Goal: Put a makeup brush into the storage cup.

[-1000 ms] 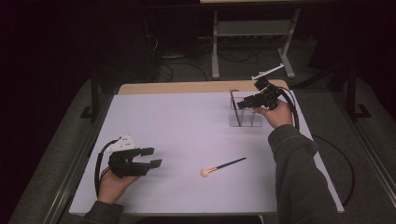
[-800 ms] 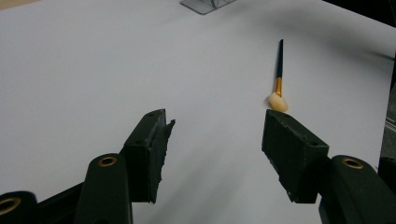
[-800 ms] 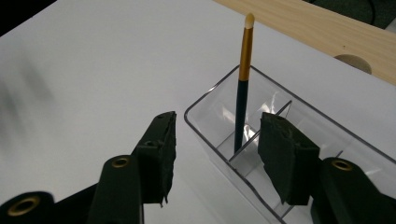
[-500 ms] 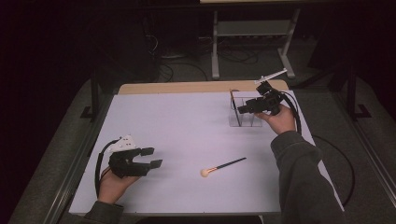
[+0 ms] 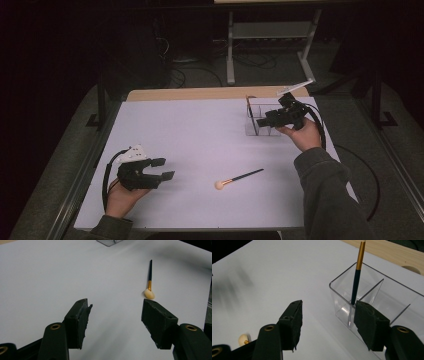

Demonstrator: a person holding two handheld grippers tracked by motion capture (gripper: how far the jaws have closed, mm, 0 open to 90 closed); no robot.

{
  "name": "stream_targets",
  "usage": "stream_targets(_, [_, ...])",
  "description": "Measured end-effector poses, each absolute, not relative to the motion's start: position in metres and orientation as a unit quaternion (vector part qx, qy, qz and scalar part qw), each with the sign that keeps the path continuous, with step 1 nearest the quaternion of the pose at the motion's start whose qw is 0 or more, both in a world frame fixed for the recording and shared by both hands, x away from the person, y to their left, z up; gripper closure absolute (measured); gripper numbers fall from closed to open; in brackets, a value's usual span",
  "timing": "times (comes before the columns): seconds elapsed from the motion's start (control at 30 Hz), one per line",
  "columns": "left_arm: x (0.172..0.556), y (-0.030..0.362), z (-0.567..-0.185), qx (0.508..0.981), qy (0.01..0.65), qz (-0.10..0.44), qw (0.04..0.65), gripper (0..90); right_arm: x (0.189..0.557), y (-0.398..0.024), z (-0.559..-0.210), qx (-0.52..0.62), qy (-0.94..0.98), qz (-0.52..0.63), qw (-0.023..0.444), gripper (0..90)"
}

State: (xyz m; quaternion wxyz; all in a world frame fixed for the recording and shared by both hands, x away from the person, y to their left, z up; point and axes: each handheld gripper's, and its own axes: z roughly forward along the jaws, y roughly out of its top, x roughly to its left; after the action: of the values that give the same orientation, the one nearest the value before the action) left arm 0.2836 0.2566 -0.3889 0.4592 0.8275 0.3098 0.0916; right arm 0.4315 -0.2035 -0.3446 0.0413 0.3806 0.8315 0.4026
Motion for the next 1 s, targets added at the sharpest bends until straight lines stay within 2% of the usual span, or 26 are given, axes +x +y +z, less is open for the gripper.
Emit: stream_targets(1.0, [0.285,0.255,-0.388,0.829,0.306,0.091,0.460,37.4,0.404,-0.200,-0.350,0.354,0.846,0.398,0.028,38.3])
